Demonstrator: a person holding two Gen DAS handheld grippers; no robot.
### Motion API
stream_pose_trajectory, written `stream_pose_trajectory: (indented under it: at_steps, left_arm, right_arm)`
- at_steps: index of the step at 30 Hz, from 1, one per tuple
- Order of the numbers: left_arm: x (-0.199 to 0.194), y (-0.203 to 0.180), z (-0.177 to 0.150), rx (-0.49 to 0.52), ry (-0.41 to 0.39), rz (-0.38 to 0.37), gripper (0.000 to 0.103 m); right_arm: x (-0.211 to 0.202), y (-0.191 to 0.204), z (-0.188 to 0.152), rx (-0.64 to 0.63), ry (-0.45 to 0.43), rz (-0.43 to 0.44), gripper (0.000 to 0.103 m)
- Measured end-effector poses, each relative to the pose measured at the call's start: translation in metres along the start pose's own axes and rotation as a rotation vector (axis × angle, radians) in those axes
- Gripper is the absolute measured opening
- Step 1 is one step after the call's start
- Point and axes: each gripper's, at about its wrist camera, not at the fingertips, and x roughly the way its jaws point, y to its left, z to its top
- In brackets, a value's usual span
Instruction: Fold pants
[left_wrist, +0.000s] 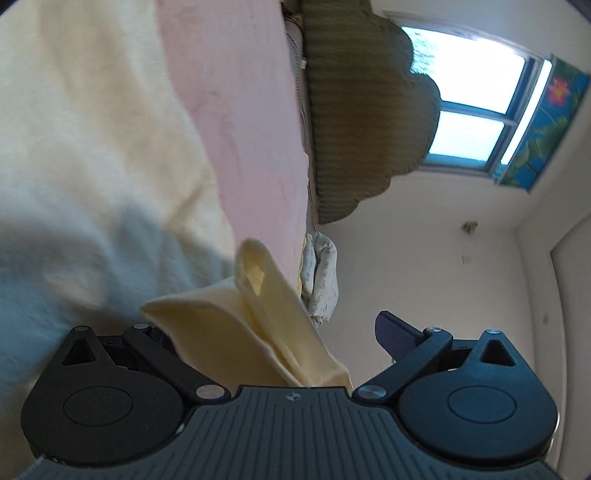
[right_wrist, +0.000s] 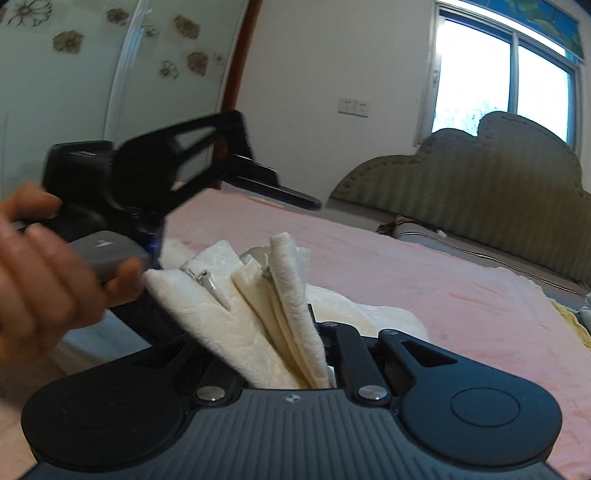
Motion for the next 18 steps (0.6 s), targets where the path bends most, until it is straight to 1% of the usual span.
stream_pose_trajectory:
  at_steps: [1, 2, 3, 4, 5, 7, 8, 11, 13, 16, 18]
  left_arm:
    - [-0.003, 0.002, 0.003, -0.009, -0.006, -0.012, 0.086]
    - [-0.005, 0.002, 0.006, 0.002, -0.011, -0.01, 0.068]
    - [-0.009, -0.002, 0.01, 0.03, -0.013, 0.013, 0.059]
    - [-0.014, -0.006, 0.013, 0.07, -0.016, 0.039, 0.043]
    - [-0.018, -0.01, 0.016, 0.111, -0.023, 0.059, 0.031]
    - [-0.027, -0.023, 0.021, 0.2, -0.046, 0.125, 0.018]
    - [-0.031, -0.028, 0.023, 0.243, -0.055, 0.148, 0.016]
    - [-0.044, -0.046, 0.029, 0.37, -0.096, 0.229, 0.016]
    - [-0.051, -0.059, 0.027, 0.484, -0.138, 0.306, 0.015]
    - [-0.053, -0.075, 0.022, 0.659, -0.189, 0.439, 0.013]
    - [-0.048, -0.076, 0.013, 0.778, -0.21, 0.551, 0.012]
  right_arm:
    - [0.0, 0.004, 0.0, -0.01, -0.002, 0.005, 0.007]
    - [0.0, 0.009, -0.001, -0.03, -0.006, 0.006, 0.007]
    - [-0.001, 0.016, 0.0, -0.07, -0.007, 0.001, 0.007]
    - [0.001, 0.023, 0.0, -0.121, -0.003, -0.012, 0.008]
    - [0.002, 0.031, -0.001, -0.177, 0.003, -0.027, 0.008]
    - [0.007, 0.044, -0.003, -0.273, 0.015, -0.049, 0.008]
    - [0.009, 0.051, -0.004, -0.312, 0.022, -0.05, 0.008]
    - [0.017, 0.067, -0.003, -0.374, 0.017, -0.041, 0.008]
    - [0.024, 0.077, 0.001, -0.398, 0.006, -0.032, 0.008]
    - [0.036, 0.087, 0.006, -0.407, -0.001, -0.006, 0.008]
    - [0.049, 0.09, 0.008, -0.405, 0.01, 0.019, 0.008]
